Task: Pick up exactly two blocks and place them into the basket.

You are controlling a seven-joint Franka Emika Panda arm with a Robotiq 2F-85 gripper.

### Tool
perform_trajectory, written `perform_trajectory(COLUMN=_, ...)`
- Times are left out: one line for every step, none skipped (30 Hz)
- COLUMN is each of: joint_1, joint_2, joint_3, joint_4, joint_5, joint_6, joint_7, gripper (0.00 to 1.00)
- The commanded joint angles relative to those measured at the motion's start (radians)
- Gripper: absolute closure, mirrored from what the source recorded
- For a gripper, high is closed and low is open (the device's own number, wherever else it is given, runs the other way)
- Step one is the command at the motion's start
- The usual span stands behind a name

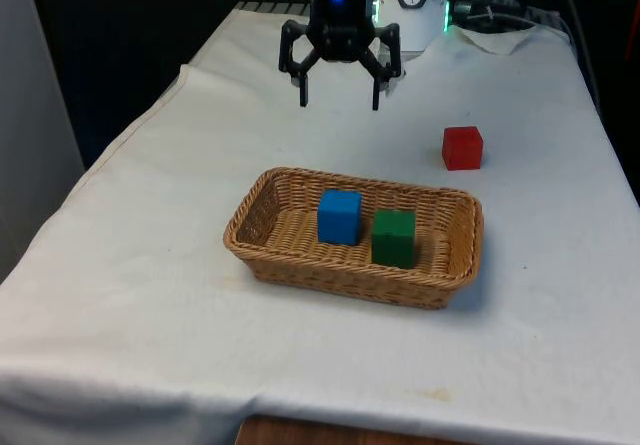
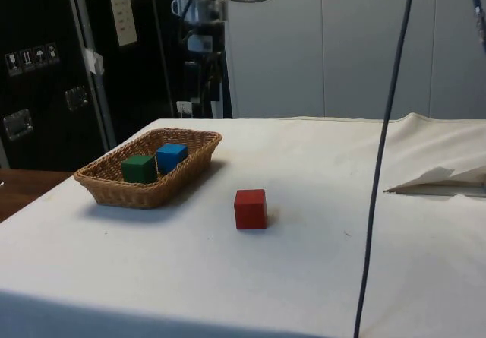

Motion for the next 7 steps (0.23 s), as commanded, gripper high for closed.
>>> perform_trajectory(joint_1=0.005, joint_2=-0.02, joint_3=-0.008, joint_4=-0.028, joint_5=-0.016, joint_6=0.02, joint_7=0.006, gripper=0.0)
perform_trajectory(joint_1=0.004, joint_2=-0.029, joint_3=-0.008, joint_4=-0.041, joint_5=-0.017, joint_6=0.026, joint_7=0.003, gripper=0.0)
perform_trajectory(joint_1=0.003, joint_2=-0.038, joint_3=-0.009, joint_4=-0.053, joint_5=-0.018, joint_6=0.032, joint_7=0.001, gripper=0.0)
perform_trajectory(joint_1=0.0, joint_2=-0.027, joint_3=-0.003, joint_4=-0.037, joint_5=-0.005, joint_6=0.016, joint_7=-0.003, gripper=0.0)
perform_trajectory(joint_1=0.003, joint_2=-0.045, joint_3=-0.01, joint_4=-0.064, joint_5=-0.018, joint_6=0.038, joint_7=-0.002, gripper=0.0)
perform_trajectory(joint_1=0.003, joint_2=-0.052, joint_3=-0.011, joint_4=-0.074, joint_5=-0.018, joint_6=0.043, joint_7=-0.005, gripper=0.0)
perform_trajectory(joint_1=0.001, joint_2=-0.056, joint_3=-0.011, joint_4=-0.082, joint_5=-0.015, joint_6=0.048, joint_7=-0.009, gripper=0.0)
